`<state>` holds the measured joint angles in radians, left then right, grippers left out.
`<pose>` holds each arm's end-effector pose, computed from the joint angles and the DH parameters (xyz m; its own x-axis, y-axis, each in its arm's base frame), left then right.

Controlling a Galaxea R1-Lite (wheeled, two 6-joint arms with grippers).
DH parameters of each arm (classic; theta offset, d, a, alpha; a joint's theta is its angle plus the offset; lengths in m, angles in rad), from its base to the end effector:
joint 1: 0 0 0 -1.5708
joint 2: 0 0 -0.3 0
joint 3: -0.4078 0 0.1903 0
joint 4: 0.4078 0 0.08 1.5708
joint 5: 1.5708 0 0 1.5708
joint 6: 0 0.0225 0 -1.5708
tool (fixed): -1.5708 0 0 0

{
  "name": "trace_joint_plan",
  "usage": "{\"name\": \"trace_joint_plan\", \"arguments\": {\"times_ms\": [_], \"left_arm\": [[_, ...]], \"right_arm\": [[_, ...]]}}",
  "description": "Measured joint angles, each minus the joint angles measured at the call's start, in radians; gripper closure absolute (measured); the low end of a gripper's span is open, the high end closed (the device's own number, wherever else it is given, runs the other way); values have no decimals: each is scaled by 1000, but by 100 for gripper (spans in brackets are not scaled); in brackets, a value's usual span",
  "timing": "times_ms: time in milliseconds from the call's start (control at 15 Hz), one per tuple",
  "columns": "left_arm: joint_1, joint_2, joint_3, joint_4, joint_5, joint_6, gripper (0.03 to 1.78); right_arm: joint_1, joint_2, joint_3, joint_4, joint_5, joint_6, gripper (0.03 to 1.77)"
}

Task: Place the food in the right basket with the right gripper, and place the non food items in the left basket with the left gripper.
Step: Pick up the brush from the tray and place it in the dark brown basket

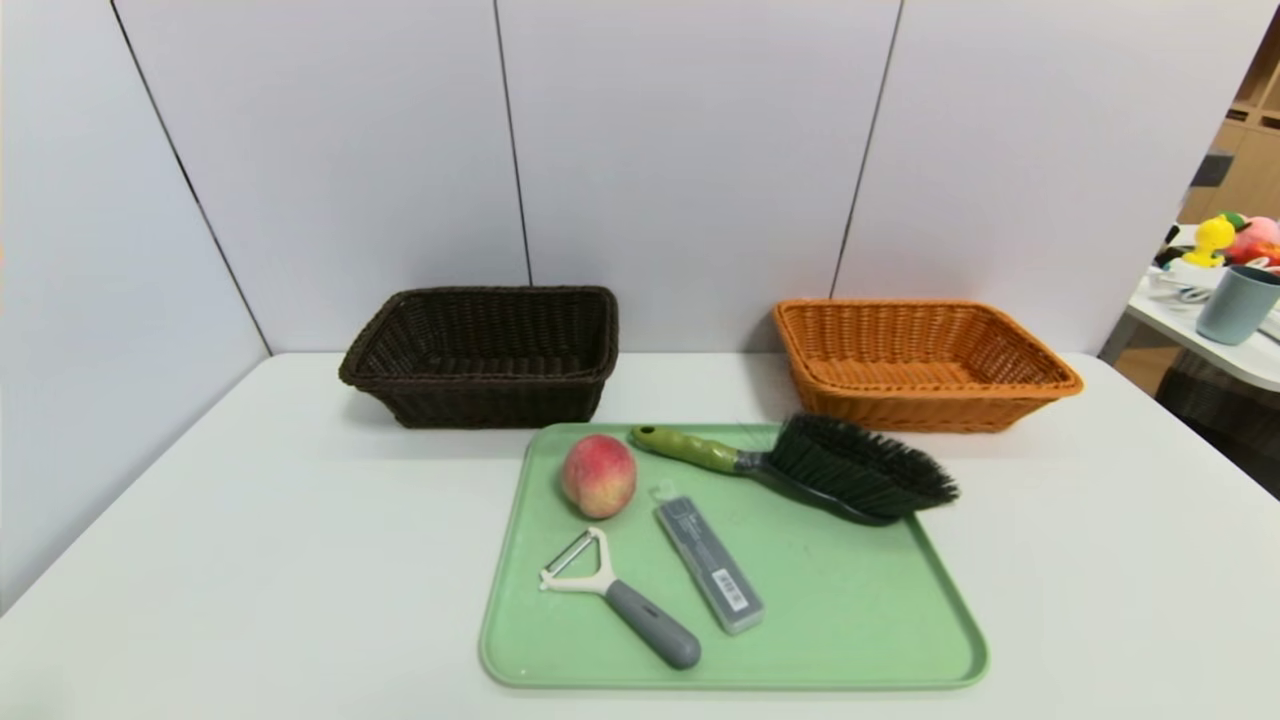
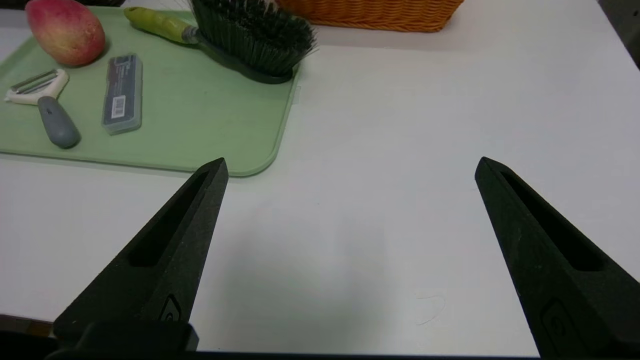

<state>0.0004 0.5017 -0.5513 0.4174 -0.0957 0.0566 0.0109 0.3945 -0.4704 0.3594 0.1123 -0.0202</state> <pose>0.0033 -0.0021 0.1915 0.9289 -0.0952 -0.3579 0.1090 0.9939 0.0185 -0.0102 0.0024 0.1752 0.9528 0.1225 -0.2780 -0.1240 0.9922 0.0119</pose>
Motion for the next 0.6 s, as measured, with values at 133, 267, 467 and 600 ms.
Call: {"name": "trace_joint_plan", "arguments": {"times_ms": [133,267,467,600], "left_arm": [[0,144,-92,24,-13,0,12],[0,289,-180,37,-32,-1,12],[0,470,-327,97,-50,0,12],[-6,561,-409,141,-76,6,12]], "right_arm": [[1,134,-97,65,7,2,9],[1,260,-201,140,23,2,9],[8,411,-330,277,57,-4,9],[18,493,-384,340,70,-7,9]]}}
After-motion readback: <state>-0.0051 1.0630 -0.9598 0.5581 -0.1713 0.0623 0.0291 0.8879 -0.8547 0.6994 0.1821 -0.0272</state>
